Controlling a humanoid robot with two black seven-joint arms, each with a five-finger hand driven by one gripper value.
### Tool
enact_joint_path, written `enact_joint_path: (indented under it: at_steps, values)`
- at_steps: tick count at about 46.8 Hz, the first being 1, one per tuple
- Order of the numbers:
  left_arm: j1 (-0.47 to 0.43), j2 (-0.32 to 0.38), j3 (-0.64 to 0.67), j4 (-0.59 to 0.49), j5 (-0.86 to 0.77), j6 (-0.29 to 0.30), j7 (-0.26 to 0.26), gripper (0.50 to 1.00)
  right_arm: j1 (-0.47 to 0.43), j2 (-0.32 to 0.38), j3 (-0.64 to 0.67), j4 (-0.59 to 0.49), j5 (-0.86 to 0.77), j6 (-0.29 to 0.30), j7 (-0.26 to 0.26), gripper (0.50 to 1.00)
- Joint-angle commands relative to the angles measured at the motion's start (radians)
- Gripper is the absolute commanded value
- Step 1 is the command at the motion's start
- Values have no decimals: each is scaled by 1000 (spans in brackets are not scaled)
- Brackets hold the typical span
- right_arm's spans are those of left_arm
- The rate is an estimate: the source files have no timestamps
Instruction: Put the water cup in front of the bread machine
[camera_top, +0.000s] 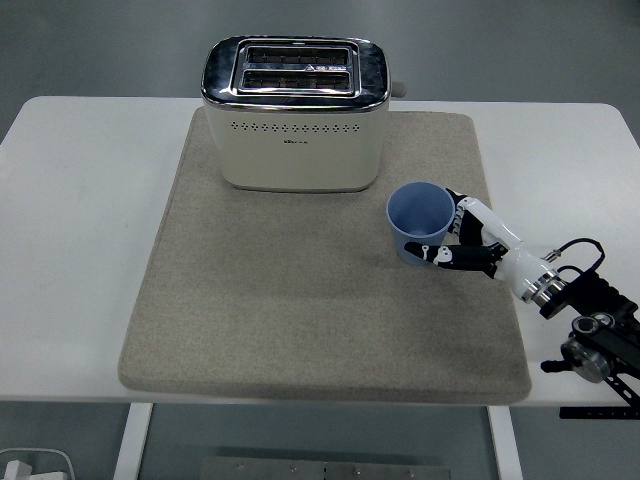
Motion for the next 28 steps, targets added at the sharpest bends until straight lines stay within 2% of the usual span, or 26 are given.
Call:
enact_joint_path:
  at_steps: [1, 9, 14, 19, 28]
  values:
    - [0, 0, 0, 0, 0, 0, 0, 1000, 0, 0, 2, 2, 2, 1, -2, 693]
    - [-2, 0, -1, 0, 0, 0, 0, 1000, 8, 8, 4, 15, 2, -1, -2, 690]
    - [0, 0, 0, 0, 0, 1, 0, 1000, 34, 43, -1, 17, 3, -1, -5, 690]
    - [-2, 0, 0, 0, 0, 0, 0, 1000, 49, 54, 1, 22, 3, -4, -40, 690]
    - [-2, 0, 0, 0, 0, 0, 0, 1000, 89, 88, -24, 26, 3, -13, -59, 695]
